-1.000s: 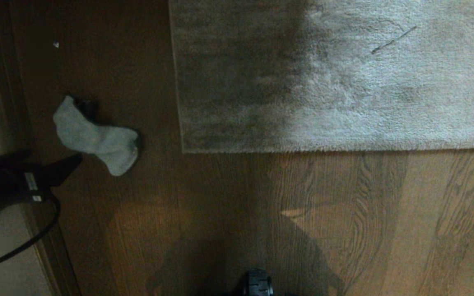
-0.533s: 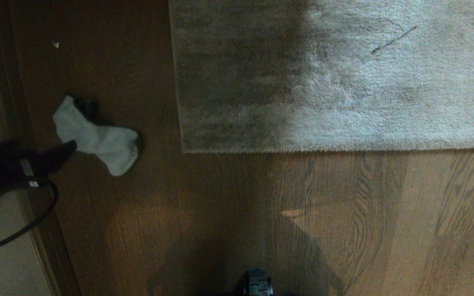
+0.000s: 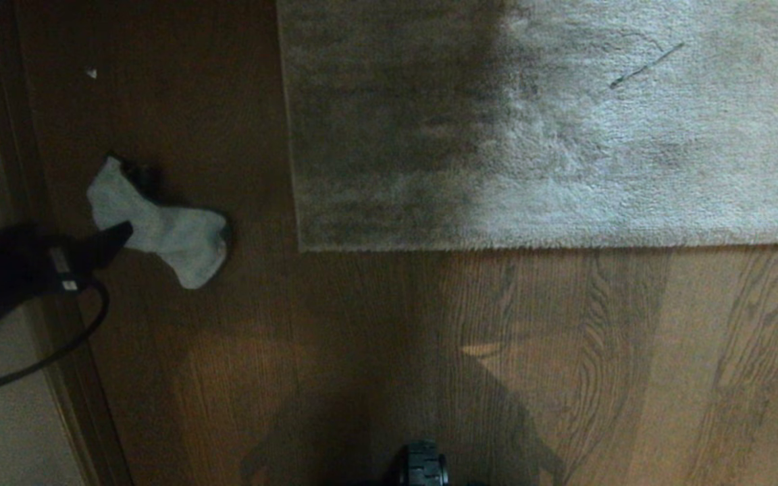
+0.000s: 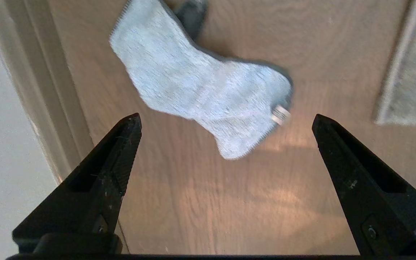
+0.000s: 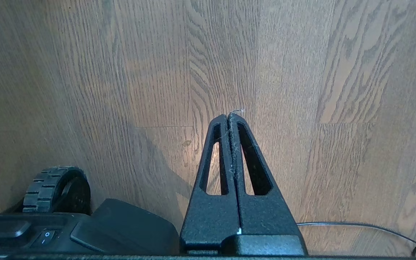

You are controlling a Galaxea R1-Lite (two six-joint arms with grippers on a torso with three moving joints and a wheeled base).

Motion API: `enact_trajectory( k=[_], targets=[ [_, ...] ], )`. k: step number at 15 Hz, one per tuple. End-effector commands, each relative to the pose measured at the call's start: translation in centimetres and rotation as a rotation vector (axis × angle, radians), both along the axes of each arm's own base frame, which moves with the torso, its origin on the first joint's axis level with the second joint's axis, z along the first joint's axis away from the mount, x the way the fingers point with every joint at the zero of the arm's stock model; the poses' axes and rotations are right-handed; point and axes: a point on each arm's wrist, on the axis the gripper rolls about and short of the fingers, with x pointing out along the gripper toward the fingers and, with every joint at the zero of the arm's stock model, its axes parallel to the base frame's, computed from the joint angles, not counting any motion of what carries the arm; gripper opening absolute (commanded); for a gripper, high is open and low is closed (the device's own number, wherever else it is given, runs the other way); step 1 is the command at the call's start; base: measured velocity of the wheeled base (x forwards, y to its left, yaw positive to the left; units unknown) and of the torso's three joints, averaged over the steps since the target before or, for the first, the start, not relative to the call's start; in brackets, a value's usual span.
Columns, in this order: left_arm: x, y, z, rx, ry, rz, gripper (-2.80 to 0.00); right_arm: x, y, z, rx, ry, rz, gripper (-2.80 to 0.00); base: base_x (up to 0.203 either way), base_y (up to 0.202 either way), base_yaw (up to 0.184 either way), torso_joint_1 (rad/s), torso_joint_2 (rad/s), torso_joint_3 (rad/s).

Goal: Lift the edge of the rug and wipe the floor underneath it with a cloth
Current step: Pick up the rag

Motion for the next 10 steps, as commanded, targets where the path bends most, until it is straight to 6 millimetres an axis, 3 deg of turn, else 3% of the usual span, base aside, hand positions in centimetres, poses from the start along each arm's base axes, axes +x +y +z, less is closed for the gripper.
enact_trajectory(
  k=[1,10],
  targets=[
    [0.7,0.7,-0.1,0.001,-0.021,0.03,0.0,0.0,0.0,0.0,0.0,-0.001,0.0,-2.8,0.0,0.0,0.0,0.0,0.0,0.0],
    [2.6,1.7,-1.2,0.003,-0.03,0.065,0.0,0.0,0.0,0.0,0.0,-0.001,0.0,-2.8,0.0,0.0,0.0,0.0,0.0,0.0]
  ],
)
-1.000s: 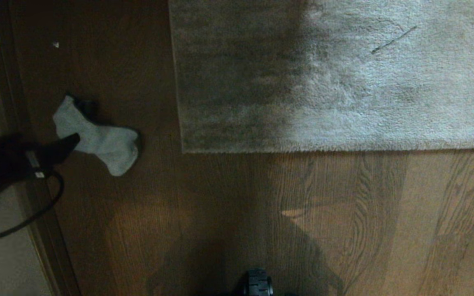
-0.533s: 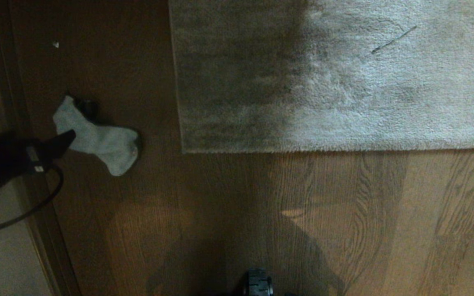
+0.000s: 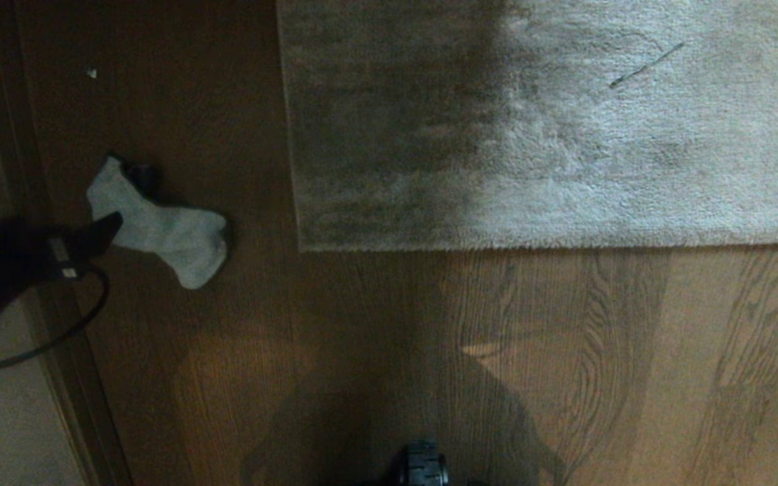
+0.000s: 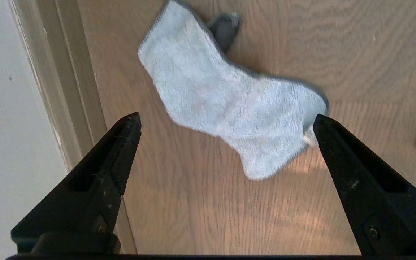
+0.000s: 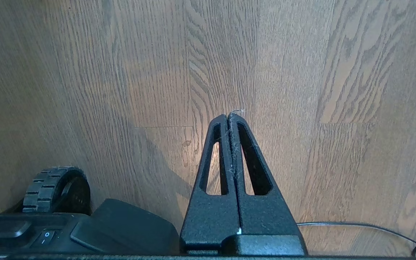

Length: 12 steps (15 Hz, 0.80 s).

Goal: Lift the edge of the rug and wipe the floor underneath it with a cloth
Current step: Pick up the rag

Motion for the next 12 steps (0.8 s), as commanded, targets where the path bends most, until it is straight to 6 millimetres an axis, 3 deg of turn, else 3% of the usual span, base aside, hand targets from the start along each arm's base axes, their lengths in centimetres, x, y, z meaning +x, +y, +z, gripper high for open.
enact_trajectory(
  k=[1,6,12],
  targets=[
    [0.9,0.1,-0.6,-0.002,0.016,0.001,0.0,0.0,0.0,0.0,0.0,-0.001,0.0,-2.8,0.0,0.0,0.0,0.0,0.0,0.0],
    [2.2,0.1,-1.1,-0.013,-0.021,-0.005,0.0,0.0,0.0,0.0,0.0,-0.001,0.0,-2.8,0.0,0.0,0.0,0.0,0.0,0.0],
    [2.3,-0.2,-1.7,-0.03,-0.002,-0.021,0.0,0.0,0.0,0.0,0.0,-0.001,0.0,-2.8,0.0,0.0,0.0,0.0,0.0,0.0]
  ],
)
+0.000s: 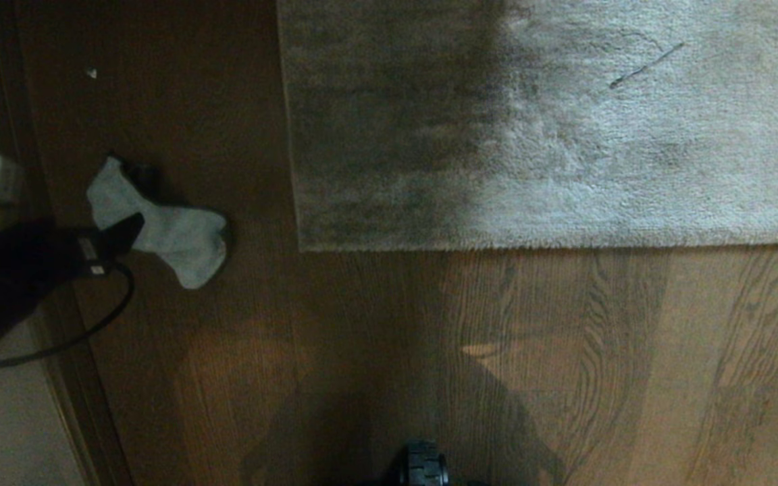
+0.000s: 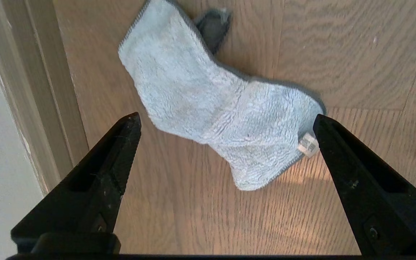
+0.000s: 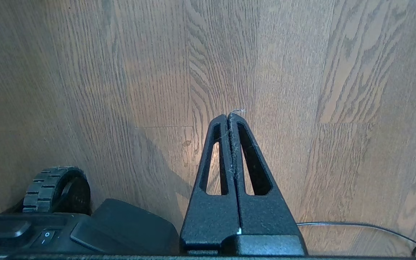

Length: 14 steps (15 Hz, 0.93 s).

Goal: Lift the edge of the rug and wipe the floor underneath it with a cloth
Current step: Pick up the rag

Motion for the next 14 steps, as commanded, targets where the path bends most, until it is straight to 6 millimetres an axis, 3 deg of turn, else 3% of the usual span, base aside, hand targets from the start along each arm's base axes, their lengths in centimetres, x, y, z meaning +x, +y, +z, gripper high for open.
enact_trajectory(
  k=[1,14],
  targets=[
    [0.2,0.0,-0.2,-0.009,0.005,0.001,0.0,0.0,0.0,0.0,0.0,-0.001,0.0,-2.8,0.0,0.0,0.0,0.0,0.0,0.0],
    [2.5,0.2,-1.7,-0.016,0.012,0.0,0.0,0.0,0.0,0.0,0.0,-0.001,0.0,-2.8,0.0,0.0,0.0,0.0,0.0,0.0]
  ],
)
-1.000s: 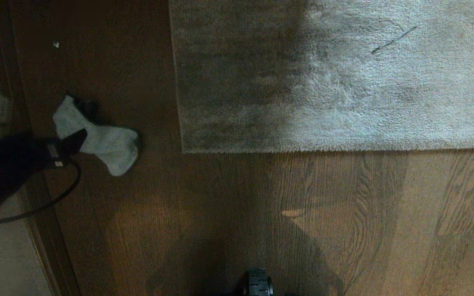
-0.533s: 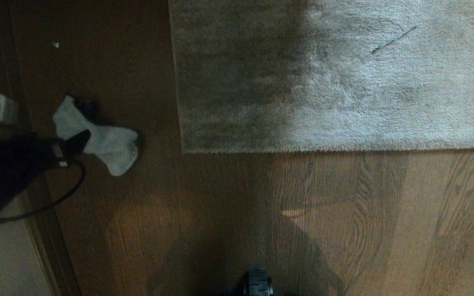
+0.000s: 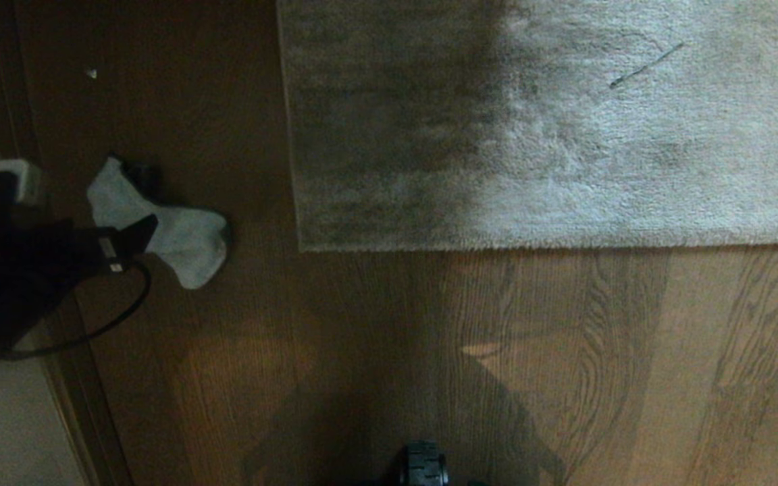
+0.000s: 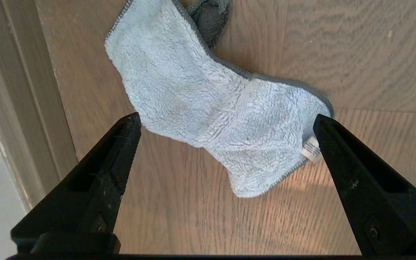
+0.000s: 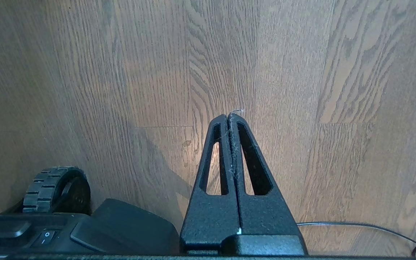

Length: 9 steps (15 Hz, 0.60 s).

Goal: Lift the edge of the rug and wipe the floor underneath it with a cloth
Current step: Pick up the rag

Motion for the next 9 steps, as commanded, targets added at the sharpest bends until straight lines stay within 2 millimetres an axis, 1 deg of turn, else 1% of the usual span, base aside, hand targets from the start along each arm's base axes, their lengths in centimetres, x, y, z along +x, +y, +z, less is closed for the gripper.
enact_trajectory(
  k=[1,9],
  targets=[
    [0.9,0.1,-0.6,-0.001,-0.006,0.003,0.0,0.0,0.0,0.0,0.0,-0.001,0.0,-2.8,0.0,0.0,0.0,0.0,0.0,0.0],
    [2.2,0.3,-1.4,0.002,-0.028,0.004,0.0,0.0,0.0,0.0,0.0,-0.001,0.0,-2.8,0.0,0.0,0.0,0.0,0.0,0.0]
  ],
)
